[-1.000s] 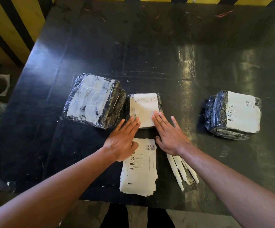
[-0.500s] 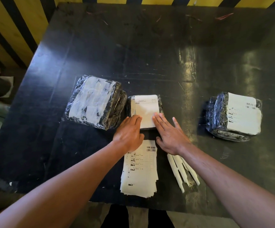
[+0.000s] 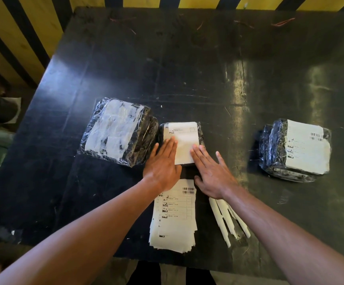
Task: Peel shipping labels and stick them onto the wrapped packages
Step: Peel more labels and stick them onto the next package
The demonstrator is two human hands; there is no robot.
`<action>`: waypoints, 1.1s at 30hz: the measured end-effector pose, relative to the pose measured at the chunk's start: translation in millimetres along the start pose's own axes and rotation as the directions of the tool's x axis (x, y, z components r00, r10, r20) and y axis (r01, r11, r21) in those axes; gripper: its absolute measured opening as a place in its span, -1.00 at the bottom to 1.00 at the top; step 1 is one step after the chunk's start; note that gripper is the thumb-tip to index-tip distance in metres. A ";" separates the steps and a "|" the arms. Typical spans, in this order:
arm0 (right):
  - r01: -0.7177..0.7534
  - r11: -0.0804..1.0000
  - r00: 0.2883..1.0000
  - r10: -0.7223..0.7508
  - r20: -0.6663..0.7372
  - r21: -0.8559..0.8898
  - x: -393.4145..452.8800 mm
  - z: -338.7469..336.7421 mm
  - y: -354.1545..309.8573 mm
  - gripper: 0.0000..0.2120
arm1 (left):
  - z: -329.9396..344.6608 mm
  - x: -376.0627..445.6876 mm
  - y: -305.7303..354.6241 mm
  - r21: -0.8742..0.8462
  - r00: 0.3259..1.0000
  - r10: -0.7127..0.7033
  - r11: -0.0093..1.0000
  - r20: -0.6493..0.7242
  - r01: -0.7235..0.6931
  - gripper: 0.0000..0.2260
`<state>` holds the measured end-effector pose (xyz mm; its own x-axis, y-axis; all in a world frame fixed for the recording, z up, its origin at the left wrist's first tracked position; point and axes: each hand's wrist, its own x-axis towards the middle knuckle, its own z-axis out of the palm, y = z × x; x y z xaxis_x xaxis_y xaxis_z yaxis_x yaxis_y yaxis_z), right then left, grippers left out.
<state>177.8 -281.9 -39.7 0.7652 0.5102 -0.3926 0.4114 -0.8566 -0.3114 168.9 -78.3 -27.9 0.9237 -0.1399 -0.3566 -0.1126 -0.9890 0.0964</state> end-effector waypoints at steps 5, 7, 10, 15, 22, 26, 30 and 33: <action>0.000 1.000 1.000 0.000 -0.009 0.022 -1.1 -1.3 -2.4 -0.14 | -17.8 18.1 16.7 -0.122 0.998 -0.004 0.993 -0.066 -0.004 -0.34; 0.001 1.000 1.000 0.000 -0.019 0.029 -1.0 -1.4 -2.6 -0.14 | -17.1 26.0 21.8 -0.078 0.998 0.057 0.995 -0.027 -0.059 -0.34; 0.005 1.000 1.000 -0.005 -0.014 0.023 -0.8 -0.8 -1.6 -0.14 | -15.3 30.3 20.3 -0.047 0.999 0.035 0.998 -0.031 -0.037 -0.33; 0.008 1.000 1.000 -0.008 -0.012 0.020 -1.3 -1.2 -0.5 -0.13 | -22.7 29.0 11.7 -0.046 0.992 -0.072 0.997 -0.105 0.067 -0.41; 0.001 0.999 1.000 0.000 -0.007 0.045 -3.5 -4.8 -3.8 -0.13 | -34.6 52.8 24.5 -0.144 0.995 0.038 0.988 -0.091 -0.050 -0.36; -0.001 1.000 1.000 0.001 0.000 0.031 -1.2 -2.9 -0.5 -0.15 | -32.7 81.4 20.1 -0.132 0.998 -0.045 0.990 -0.034 0.040 -0.34; 0.003 0.997 1.000 -0.001 -0.021 0.082 -2.3 -1.7 -2.1 -0.12 | -25.3 84.1 7.8 -0.226 0.978 -0.209 0.951 0.027 0.210 -0.27; 0.006 0.990 1.000 -0.001 -0.031 0.143 -0.8 -4.8 -2.7 -0.15 | -18.3 62.1 16.1 -0.326 0.977 -0.211 0.925 -0.011 0.197 -0.22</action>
<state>178.4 -280.4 -34.4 0.7795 0.5087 -0.3655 0.3406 -0.8339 -0.4343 231.2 -102.0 -31.4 0.9305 0.0729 -0.3589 0.1969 -0.9259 0.3224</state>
